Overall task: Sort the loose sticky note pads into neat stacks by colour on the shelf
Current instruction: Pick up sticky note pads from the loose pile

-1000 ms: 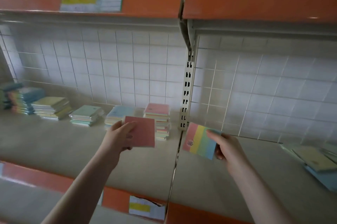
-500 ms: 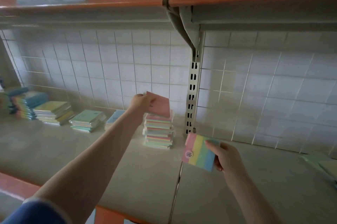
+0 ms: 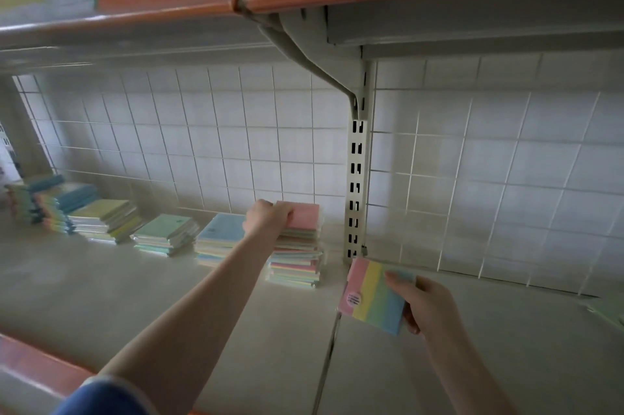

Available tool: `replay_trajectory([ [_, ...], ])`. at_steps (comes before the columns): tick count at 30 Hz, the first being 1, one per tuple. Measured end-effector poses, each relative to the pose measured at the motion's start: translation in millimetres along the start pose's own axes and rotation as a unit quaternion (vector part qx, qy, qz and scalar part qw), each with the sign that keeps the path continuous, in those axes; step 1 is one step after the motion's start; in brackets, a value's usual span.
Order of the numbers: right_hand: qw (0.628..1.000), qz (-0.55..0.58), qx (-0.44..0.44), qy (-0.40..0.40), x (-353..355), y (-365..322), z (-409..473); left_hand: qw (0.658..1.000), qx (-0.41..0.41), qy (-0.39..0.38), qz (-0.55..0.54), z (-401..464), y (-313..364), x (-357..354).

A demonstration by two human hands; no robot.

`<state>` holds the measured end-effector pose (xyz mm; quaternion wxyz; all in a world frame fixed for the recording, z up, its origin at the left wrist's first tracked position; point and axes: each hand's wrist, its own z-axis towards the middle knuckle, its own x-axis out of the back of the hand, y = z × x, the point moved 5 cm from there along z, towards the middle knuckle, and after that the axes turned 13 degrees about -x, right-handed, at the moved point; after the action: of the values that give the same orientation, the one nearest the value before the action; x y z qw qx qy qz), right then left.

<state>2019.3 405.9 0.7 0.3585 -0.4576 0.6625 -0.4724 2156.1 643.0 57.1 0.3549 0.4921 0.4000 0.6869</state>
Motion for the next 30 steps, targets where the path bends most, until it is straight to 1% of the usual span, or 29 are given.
replay_trajectory([
  [3, 1.000, -0.002, 0.004, -0.005, 0, -1, -2, 1.000, 0.004, 0.007, -0.010, 0, -5, -1],
  [6, 1.000, 0.001, 0.005, -0.019, -3, -3, -4, 0.999, -0.019, 0.041, 0.010, -1, -4, 5],
  [8, 1.000, -0.001, 0.003, -0.026, -4, -4, -5, 0.994, -0.063, 0.078, 0.037, -9, 5, 15],
  [9, 1.000, -0.008, 0.003, -0.025, -5, -5, -5, 0.988, -0.100, 0.100, 0.067, -15, 10, 22],
  [12, 1.000, -0.015, 0.003, -0.019, -9, -4, -7, 0.952, -0.209, 0.158, 0.161, -40, 15, 47],
  [14, 1.000, -0.005, 0.001, -0.023, -15, -3, -12, 0.934, -0.236, 0.170, 0.207, -54, 7, 64],
  [17, 0.999, 0.006, 0.000, -0.039, -28, 1, -21, 0.919, -0.236, 0.169, 0.268, -65, -17, 91],
  [19, 0.999, -0.007, 0.007, -0.053, -39, 3, -28, 0.912, -0.226, 0.169, 0.298, -69, -35, 110],
  [23, 0.997, -0.014, 0.023, -0.068, -71, 1, -37, 0.913, -0.195, 0.162, 0.318, -71, -73, 148],
  [27, 0.994, -0.032, 0.052, -0.089, -130, -4, -47, 0.912, -0.194, 0.153, 0.329, -65, -104, 194],
  [30, 0.993, -0.039, 0.052, -0.093, -189, -3, -52, 0.910, -0.204, 0.149, 0.329, -54, -129, 238],
])
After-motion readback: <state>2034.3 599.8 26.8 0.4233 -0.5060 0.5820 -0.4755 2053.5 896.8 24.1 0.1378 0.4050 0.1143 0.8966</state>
